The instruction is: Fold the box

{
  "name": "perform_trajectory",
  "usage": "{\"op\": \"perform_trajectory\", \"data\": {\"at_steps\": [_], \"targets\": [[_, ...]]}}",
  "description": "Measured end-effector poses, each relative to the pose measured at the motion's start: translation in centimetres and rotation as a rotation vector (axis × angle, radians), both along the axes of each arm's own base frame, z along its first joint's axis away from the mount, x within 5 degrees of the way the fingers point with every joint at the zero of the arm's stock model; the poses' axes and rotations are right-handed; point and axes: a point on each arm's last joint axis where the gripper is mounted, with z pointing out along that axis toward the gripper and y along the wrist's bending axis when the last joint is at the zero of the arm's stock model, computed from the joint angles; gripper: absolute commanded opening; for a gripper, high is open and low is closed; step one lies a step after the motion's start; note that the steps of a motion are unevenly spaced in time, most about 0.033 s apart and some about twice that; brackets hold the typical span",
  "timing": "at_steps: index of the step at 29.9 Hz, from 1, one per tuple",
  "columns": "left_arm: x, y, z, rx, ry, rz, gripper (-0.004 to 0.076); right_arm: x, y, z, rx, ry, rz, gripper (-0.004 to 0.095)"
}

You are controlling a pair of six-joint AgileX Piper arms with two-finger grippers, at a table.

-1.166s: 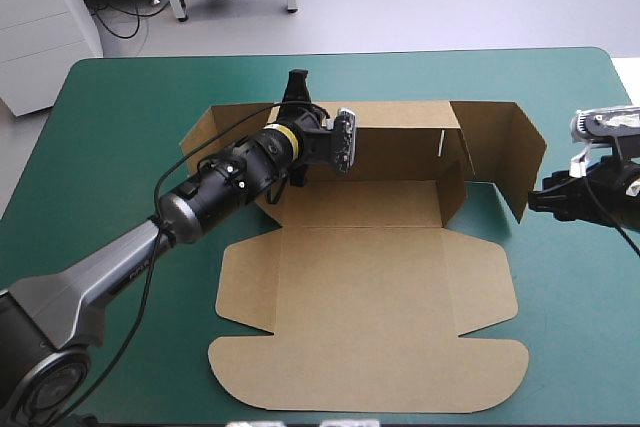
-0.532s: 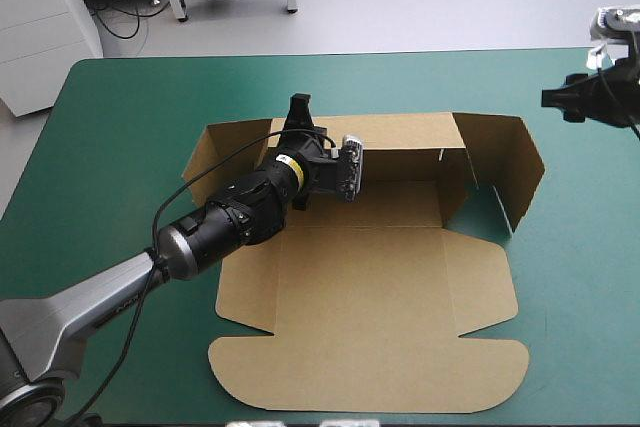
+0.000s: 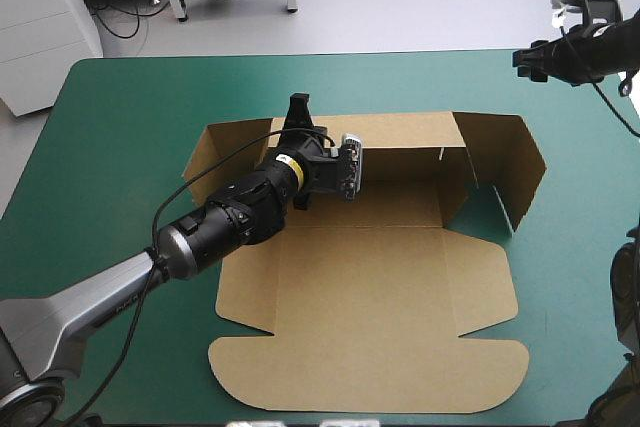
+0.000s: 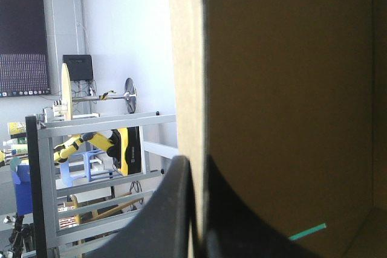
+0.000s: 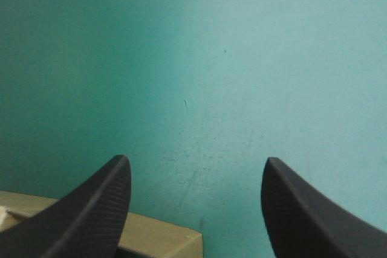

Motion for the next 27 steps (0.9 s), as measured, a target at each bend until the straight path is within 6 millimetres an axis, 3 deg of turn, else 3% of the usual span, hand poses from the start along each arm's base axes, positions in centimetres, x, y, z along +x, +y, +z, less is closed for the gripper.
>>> {"op": "perform_trajectory", "data": {"at_steps": [7, 15, 27], "targets": [[0.0, 0.0, 0.0, 0.001, -0.002, 0.000, -0.0032, 3.1, 0.0, -4.0, -0.004, 0.082, 0.027, 0.0572], [0.2, -0.2, -0.3, 0.007, -0.001, 0.000, -0.0032, 4.9, 3.2, -7.1, -0.058, 0.157, 0.109, 0.0572], [0.6, -0.2, -0.5, -0.035, -0.013, 0.038, -0.0032, 4.2, 3.2, -7.4, -0.066, 0.237, 0.127, 0.0551]]}}
